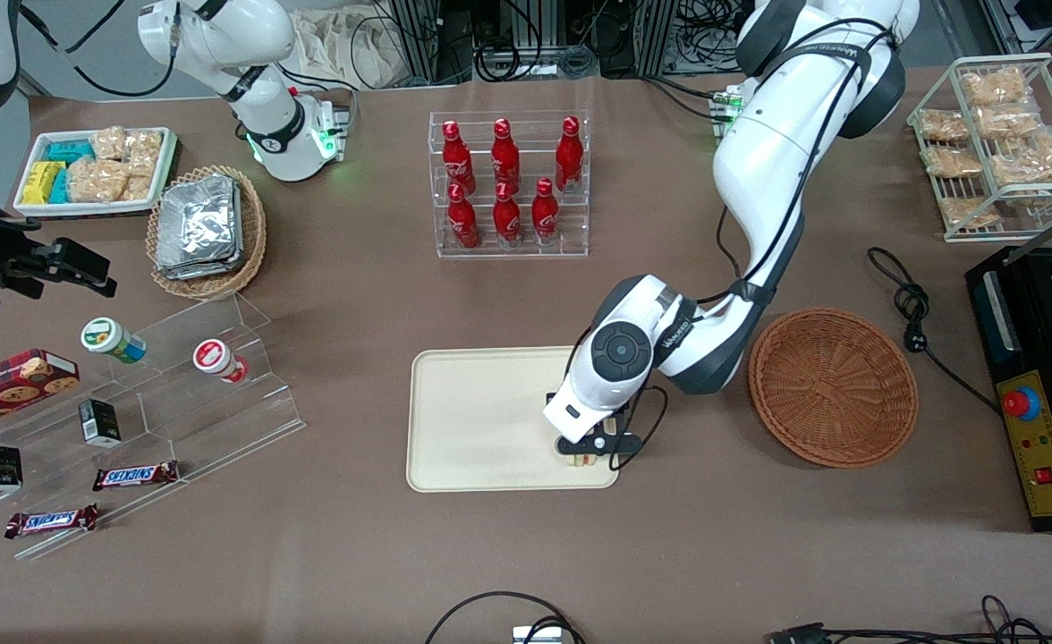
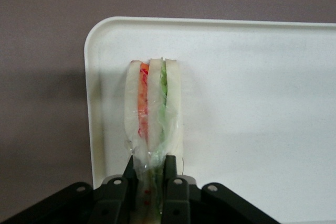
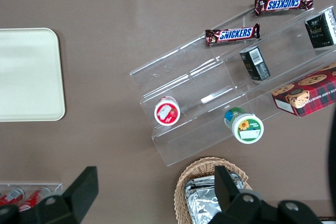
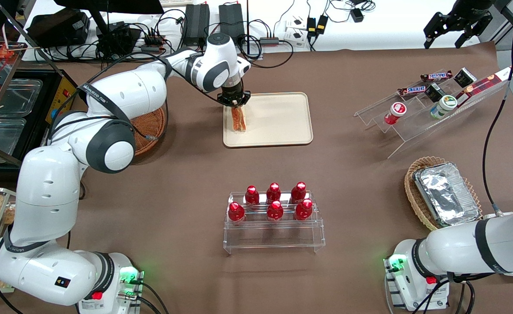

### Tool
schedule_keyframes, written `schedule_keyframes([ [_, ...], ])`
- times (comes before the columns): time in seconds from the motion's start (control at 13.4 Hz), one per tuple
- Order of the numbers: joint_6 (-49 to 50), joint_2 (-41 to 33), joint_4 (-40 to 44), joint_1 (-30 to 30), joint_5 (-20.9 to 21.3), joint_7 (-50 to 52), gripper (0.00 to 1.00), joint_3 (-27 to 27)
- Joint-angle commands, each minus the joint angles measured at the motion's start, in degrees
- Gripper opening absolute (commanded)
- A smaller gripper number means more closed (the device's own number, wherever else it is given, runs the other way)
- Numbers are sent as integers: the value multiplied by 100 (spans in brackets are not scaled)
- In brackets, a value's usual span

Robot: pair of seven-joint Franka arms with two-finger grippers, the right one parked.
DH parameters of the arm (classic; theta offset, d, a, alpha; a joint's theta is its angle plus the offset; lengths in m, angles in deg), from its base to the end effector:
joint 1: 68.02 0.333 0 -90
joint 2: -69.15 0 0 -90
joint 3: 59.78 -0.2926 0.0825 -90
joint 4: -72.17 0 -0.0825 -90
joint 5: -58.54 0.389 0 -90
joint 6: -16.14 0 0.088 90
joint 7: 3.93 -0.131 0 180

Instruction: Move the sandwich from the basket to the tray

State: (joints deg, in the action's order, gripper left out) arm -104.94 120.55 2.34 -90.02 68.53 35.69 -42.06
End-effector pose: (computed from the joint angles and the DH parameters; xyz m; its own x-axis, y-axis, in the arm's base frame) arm 0.6143 -0.4254 0.2082 0.9993 0.0242 -0.0290 0.0267 -0.9955 0.0904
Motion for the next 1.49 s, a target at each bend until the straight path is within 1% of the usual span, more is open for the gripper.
schedule_keyframes([
  [0.0,330,-208,14,3,46,-95,100,-32],
  [0.07,470,-392,-144,90,-49,-34,100,-32],
  [0.15,585,-612,-337,160,-59,-42,100,-23],
  [0.3,1128,-1270,-855,179,-24,-104,100,-41],
  [0.37,1322,-1665,-1136,231,-24,-113,100,-49],
  [0.52,1438,-2560,-1969,573,-68,-261,100,-6],
  [0.67,1430,-3588,-2962,793,-85,-735,100,-5],
  [0.9,1508,-4715,-3852,1267,-445,-1630,100,-40],
  [1.04,1814,-5034,-4004,1846,-551,-2333,100,-41],
  [1.19,2158,-5122,-3820,2574,-569,-3080,100,-41],
  [1.42,2274,-5018,-3416,3480,-516,-3302,99,-49],
])
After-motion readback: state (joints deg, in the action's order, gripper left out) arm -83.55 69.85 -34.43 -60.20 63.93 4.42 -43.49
